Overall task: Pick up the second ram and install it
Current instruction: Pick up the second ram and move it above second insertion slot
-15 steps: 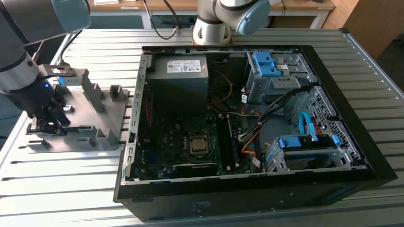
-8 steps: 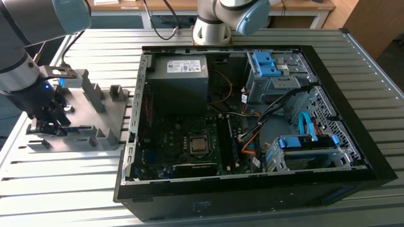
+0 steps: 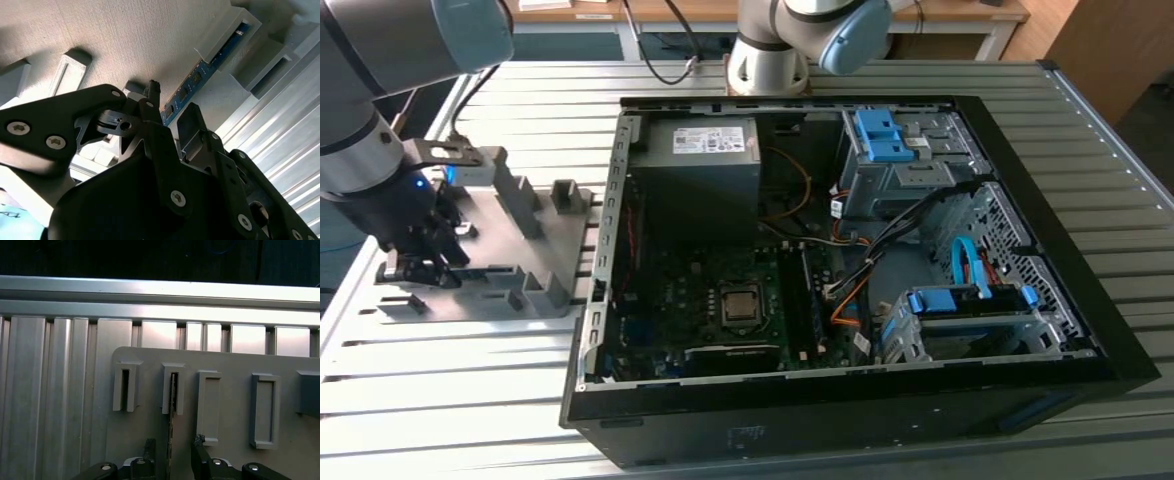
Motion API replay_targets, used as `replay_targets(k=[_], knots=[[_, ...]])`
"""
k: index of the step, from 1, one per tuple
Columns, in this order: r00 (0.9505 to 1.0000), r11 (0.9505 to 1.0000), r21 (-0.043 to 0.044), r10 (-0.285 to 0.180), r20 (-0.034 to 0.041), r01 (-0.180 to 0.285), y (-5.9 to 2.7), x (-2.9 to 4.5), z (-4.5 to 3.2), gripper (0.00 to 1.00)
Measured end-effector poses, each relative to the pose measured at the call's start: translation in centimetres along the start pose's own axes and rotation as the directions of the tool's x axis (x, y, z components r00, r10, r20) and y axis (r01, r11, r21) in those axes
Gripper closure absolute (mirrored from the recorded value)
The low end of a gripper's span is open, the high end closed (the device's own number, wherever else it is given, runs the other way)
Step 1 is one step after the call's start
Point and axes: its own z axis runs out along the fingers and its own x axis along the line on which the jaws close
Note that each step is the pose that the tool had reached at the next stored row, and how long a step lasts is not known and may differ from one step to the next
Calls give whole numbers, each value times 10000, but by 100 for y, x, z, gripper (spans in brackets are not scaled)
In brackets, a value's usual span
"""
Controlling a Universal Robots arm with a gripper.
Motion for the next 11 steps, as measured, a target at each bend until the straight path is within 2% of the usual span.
replay_targets(k=[11], knots=[[10000, 10000, -7, 24, -5, -24, 0, 0, 0, 59]])
